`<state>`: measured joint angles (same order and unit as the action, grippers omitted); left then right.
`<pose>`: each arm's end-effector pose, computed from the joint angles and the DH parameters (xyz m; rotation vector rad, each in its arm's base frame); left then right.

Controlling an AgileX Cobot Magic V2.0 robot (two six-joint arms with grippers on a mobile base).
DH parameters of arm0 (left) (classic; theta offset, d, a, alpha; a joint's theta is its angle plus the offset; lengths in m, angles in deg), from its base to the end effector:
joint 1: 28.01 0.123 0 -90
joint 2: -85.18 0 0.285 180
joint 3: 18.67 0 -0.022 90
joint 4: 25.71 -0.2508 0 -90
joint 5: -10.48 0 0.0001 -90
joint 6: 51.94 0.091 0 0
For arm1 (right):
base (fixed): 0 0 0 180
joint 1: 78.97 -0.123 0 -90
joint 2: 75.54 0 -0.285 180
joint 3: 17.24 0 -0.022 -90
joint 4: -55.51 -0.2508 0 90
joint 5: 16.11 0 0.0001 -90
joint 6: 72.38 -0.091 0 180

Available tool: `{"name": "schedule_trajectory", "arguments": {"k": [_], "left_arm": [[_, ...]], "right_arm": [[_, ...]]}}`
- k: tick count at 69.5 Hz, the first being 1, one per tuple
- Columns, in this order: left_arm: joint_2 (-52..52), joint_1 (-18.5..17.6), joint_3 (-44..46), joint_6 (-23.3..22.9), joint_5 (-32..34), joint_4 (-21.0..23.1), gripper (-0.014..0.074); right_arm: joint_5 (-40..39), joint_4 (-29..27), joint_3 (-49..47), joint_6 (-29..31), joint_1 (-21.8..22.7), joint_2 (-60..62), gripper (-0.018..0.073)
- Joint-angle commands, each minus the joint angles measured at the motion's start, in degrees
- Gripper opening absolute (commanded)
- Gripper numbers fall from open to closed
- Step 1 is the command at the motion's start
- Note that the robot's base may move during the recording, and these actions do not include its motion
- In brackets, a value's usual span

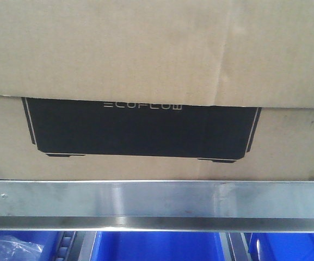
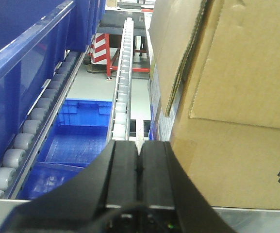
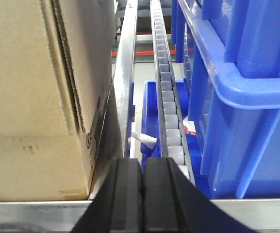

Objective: Grab box from left shelf to table start

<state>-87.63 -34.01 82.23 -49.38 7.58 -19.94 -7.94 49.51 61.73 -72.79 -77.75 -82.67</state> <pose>0.0567 -0.0064 0.1981 0.0420 1.5573 -0.1307 0.0567 0.0002 0.1906 0.0973 1.6423 0.0806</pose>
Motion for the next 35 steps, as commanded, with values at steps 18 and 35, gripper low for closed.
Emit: {"name": "schedule_trajectory", "arguments": {"k": [18, 35], "left_arm": [[-0.8, -0.4, 0.2, 0.1, 5.2, 0.4, -0.0099], [-0.8, -0.4, 0.2, 0.1, 5.3, 0.4, -0.0099]], "right_arm": [[-4.7, 0.4, -1.0, 0.4, 0.1, 0.7, 0.0059], [-5.1, 0.4, -1.0, 0.4, 0.1, 0.7, 0.0059]]}}
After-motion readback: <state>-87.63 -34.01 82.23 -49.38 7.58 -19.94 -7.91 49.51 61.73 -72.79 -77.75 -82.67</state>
